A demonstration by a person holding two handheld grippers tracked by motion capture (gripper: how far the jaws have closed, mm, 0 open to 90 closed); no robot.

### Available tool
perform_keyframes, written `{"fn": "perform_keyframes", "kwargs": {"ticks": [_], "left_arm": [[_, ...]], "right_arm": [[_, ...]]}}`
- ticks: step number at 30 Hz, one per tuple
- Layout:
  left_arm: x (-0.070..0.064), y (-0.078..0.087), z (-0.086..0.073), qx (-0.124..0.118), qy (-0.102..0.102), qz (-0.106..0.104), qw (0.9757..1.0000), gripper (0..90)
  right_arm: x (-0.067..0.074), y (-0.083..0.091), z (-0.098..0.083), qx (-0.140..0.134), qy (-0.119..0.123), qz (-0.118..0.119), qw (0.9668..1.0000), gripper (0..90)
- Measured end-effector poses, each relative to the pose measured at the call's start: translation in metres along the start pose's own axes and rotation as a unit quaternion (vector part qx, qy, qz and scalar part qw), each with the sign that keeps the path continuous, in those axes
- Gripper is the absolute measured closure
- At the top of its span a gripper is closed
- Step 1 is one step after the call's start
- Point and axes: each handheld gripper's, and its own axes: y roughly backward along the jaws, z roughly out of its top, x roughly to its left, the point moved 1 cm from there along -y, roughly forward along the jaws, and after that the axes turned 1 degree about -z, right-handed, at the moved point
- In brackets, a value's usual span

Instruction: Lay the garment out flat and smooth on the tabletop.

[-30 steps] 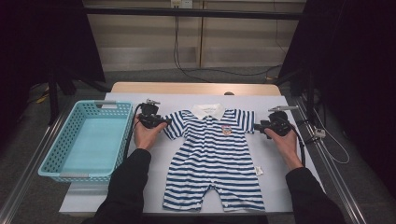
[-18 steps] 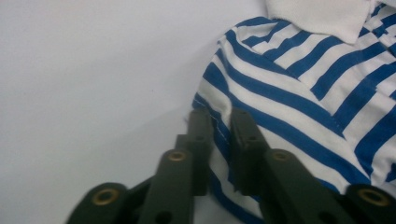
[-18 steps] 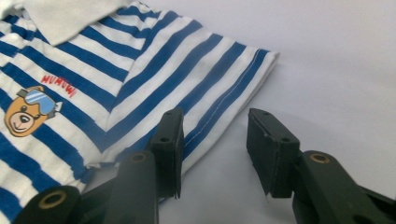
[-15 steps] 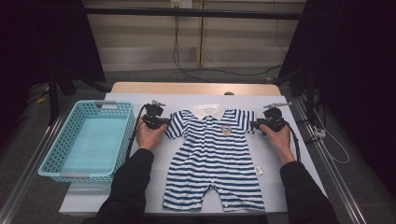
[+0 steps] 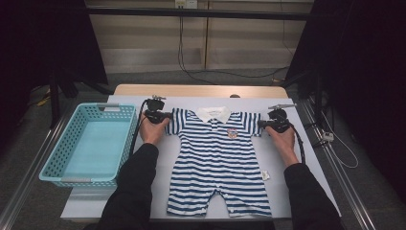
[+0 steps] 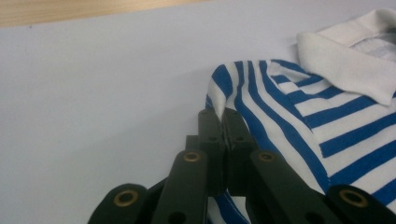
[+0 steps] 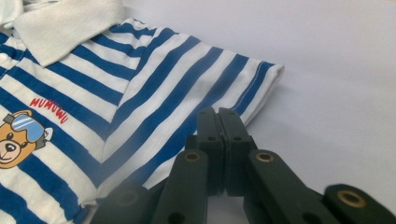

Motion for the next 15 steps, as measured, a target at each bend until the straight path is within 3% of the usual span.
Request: {"fn": "perform_keyframes", "kwargs": {"ticks": [5,8,10,11,14,15], "left_arm": [[0.0006,-0.0009,0.0034,0.0,-0.009,-0.001,1.0,88.1],[0.0013,-0.0039,0.0015,-0.001,0.004,-0.006,1.0,88.1],[0.0016,-0.0043,0.0009,0.005,-0.001,-0.004,1.0,88.0],[0.0022,-0.0042,0.0006,0.003,-0.001,-0.002,1.0,88.0],[0.0038,-0.0029,0.0022,-0.002,0.005,-0.008,1.0,88.0],[0.0042,-0.003,0.0027,-0.002,0.007,-0.009,0.9999,88.0]], "right_arm": [[-0.0002,-0.0009,0.0035,0.009,-0.009,-0.016,0.9998,90.0],[-0.0026,-0.0024,0.0041,0.003,-0.003,-0.024,0.9997,90.0],[-0.0061,-0.0033,0.004,-0.005,0.01,-0.031,0.9995,90.0],[-0.0043,-0.0022,0.0036,0.003,-0.005,-0.027,0.9996,90.0],[-0.0043,-0.0025,0.0041,0.003,-0.005,-0.033,0.9994,90.0],[-0.0056,-0.0034,0.0048,-0.003,0.009,-0.041,0.9991,90.0]]}}
